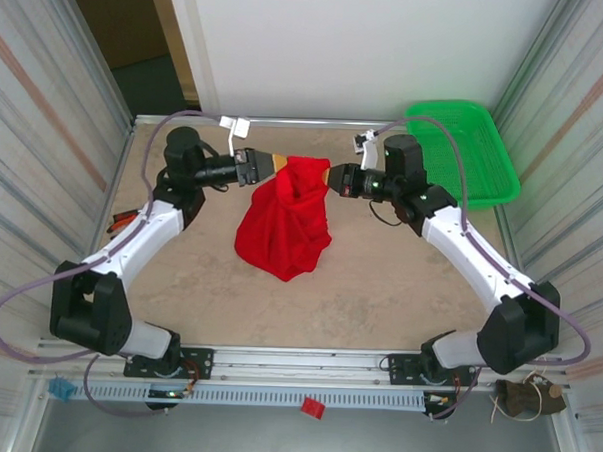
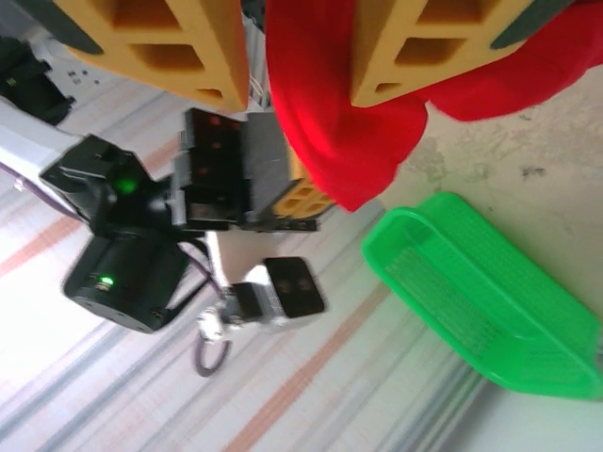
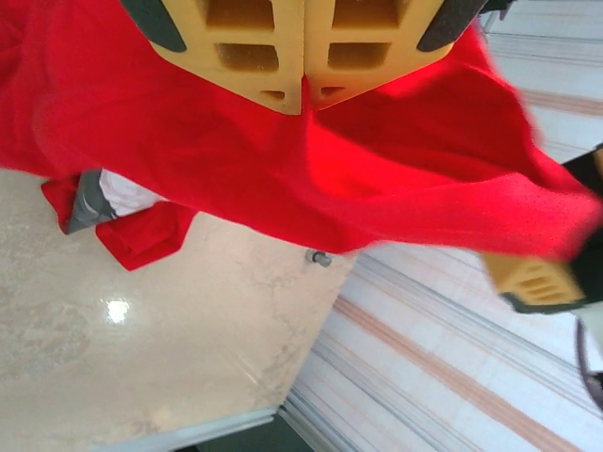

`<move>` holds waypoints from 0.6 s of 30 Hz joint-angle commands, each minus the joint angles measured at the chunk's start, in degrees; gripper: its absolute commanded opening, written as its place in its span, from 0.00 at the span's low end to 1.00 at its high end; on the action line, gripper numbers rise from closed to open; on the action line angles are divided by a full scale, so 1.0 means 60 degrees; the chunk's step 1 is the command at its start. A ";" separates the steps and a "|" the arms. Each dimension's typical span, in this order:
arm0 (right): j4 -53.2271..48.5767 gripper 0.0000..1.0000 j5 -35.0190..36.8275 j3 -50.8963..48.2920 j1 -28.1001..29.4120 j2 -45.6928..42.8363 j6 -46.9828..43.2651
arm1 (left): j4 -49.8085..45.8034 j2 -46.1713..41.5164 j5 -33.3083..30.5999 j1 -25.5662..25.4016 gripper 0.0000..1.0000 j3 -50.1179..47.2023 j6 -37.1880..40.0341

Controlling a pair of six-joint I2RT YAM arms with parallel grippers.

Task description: Fold the inside-out t-shirt

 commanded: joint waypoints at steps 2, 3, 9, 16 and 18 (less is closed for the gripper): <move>0.0210 0.00 -0.0271 0.0167 -0.0030 -0.0595 0.0064 | -0.1546 -0.1338 -0.2150 0.0308 0.50 -0.0377 0.1233; 0.0239 0.00 -0.0329 0.0211 -0.0017 -0.0588 0.0093 | -0.1988 -0.1567 -0.2497 0.0258 0.50 -0.0377 0.1600; 0.0259 0.00 -0.0469 0.0366 0.0109 -0.0553 0.0142 | -0.4281 -0.2868 -0.4306 -0.1254 0.52 -0.0309 0.4663; 0.0170 0.00 -0.0510 0.0457 0.0188 -0.0592 0.0170 | -0.3977 -0.2806 -0.4340 -0.2785 0.54 -0.0744 0.5662; 0.0147 0.00 -0.0433 0.0493 0.0246 -0.0643 0.0171 | -0.4007 -0.2523 -0.4962 -0.3194 0.54 -0.0729 0.5910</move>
